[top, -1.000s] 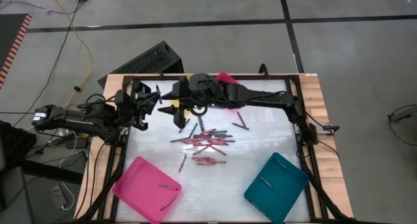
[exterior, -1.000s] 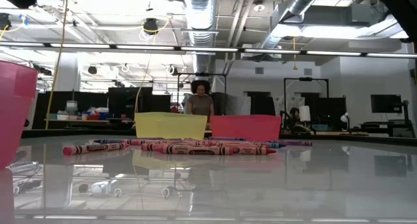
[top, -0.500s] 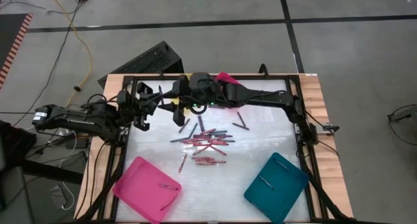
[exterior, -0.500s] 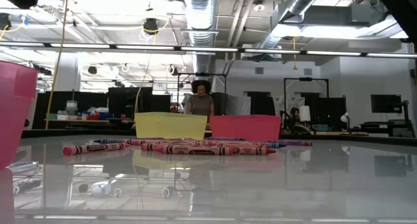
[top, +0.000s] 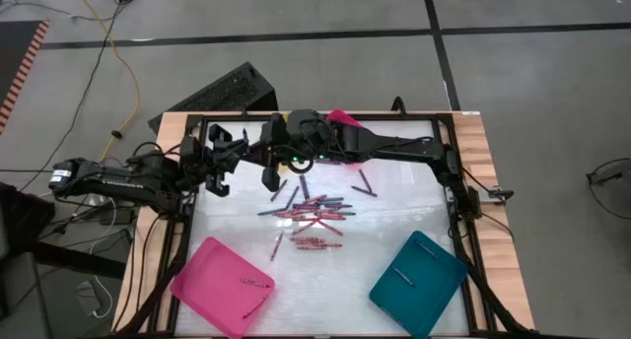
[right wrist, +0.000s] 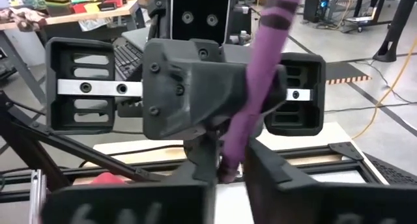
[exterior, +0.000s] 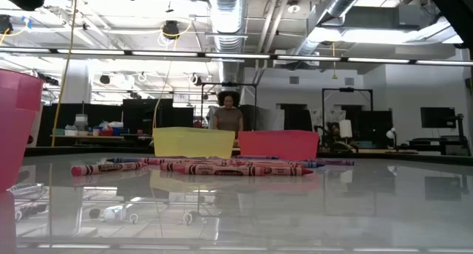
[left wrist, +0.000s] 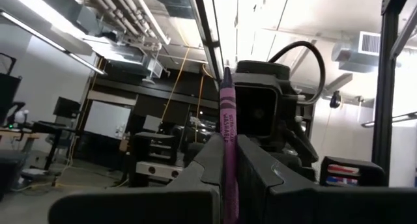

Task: Sort crayons
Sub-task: Put the purple crayon into the yellow bin

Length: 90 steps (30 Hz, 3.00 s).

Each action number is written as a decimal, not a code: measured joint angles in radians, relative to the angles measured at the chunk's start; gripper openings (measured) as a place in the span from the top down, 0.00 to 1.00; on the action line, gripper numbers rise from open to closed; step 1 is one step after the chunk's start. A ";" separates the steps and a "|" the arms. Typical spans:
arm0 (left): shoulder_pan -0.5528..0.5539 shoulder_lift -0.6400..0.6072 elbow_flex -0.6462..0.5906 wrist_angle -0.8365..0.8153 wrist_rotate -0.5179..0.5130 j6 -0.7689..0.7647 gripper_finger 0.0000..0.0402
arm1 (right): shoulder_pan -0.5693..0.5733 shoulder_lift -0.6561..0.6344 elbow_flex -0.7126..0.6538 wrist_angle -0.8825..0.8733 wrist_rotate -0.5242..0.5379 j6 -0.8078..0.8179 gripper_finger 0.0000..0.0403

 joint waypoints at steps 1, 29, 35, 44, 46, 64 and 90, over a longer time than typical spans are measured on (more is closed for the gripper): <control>0.000 0.000 0.000 -0.006 0.000 0.000 0.98 | 0.000 0.000 0.000 -0.002 0.000 0.000 0.92; -0.001 -0.014 0.000 -0.256 -0.167 -0.007 0.58 | -0.088 -0.027 0.001 -0.246 0.091 0.079 0.99; -0.001 -0.014 0.000 -0.384 -0.258 -0.030 0.51 | -0.129 -0.114 0.002 -0.520 0.077 0.042 0.99; 0.000 -0.031 0.000 -0.590 -0.272 -0.152 0.50 | -0.252 -0.316 0.002 -1.059 0.185 0.050 0.99; 0.000 -0.032 0.000 -0.608 -0.273 -0.162 0.50 | -0.288 -0.351 0.002 -1.060 0.229 0.052 0.99; 0.000 -0.032 0.000 -0.605 -0.228 -0.233 0.50 | -0.572 -0.077 0.001 -1.041 0.166 -0.068 0.99; -0.001 -0.047 0.000 -0.730 -0.167 -0.398 0.50 | -0.394 0.296 0.001 -0.397 -0.063 -0.055 0.98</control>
